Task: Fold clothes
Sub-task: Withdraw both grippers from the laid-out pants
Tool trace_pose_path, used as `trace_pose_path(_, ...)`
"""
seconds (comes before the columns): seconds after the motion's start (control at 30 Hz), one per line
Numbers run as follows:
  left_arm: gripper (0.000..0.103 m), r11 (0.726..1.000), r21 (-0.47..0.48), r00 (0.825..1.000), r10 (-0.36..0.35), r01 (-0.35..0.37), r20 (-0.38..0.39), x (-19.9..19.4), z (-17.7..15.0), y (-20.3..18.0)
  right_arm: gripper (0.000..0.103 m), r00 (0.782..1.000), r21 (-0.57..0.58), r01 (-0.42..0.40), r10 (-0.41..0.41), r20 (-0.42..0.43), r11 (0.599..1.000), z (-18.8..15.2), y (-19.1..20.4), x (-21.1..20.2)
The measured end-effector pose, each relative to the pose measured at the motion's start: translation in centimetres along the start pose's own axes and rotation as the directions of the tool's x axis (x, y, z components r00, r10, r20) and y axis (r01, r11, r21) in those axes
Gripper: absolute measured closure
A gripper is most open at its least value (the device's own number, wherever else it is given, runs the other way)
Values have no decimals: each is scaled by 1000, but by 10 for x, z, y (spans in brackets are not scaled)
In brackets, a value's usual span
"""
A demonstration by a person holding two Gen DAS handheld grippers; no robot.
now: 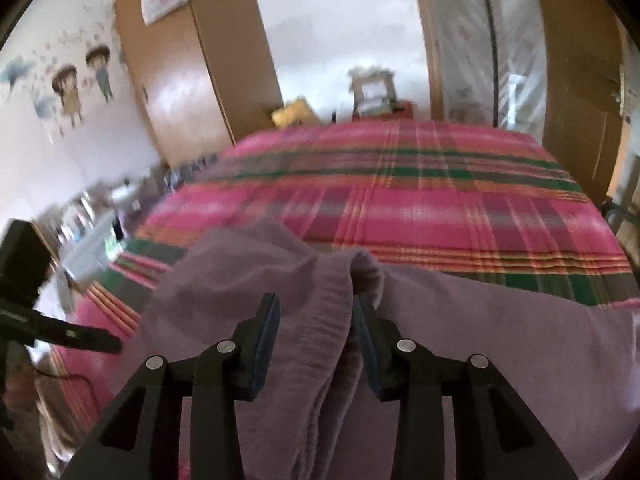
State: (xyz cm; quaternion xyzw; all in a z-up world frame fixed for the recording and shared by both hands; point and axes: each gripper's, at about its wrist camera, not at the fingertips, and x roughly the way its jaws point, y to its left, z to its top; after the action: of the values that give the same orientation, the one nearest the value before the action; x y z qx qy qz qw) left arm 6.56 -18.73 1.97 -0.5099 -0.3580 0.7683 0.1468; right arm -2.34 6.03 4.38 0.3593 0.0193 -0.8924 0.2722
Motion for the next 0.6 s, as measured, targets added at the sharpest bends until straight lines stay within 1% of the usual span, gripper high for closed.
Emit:
trace_pose_path(0.1,68,1000,4,1000,-18,18,-6,-1,-1,-1,63,998,-6,64,-64,-20,998,-4,-4,10)
trace_pose_path(0.2,68,1000,11,1000,-14,14,-15,2,-1,-1,63,993,-17,110,-110,-43,994,-8,-7,15)
trace_pose_path(0.37,68,1000,11,1000,-16,16,-23,2,0,2,63,987,-21,138,-139,-77,990,-6,-11,20)
trace_pose_path(0.43,68,1000,7,999,-17,17,-27,2,-1,6,63,982,-50,162,-166,-86,986,-1,-7,18)
trace_pose_path(0.47,68,1000,4,999,-17,18,-31,1,-2,7,63,982,-66,169,-174,-76,983,2,-4,16)
trace_pose_path(0.6,68,1000,1,999,-16,16,-48,3,-5,12,63,994,-116,102,-104,-14,988,24,14,8)
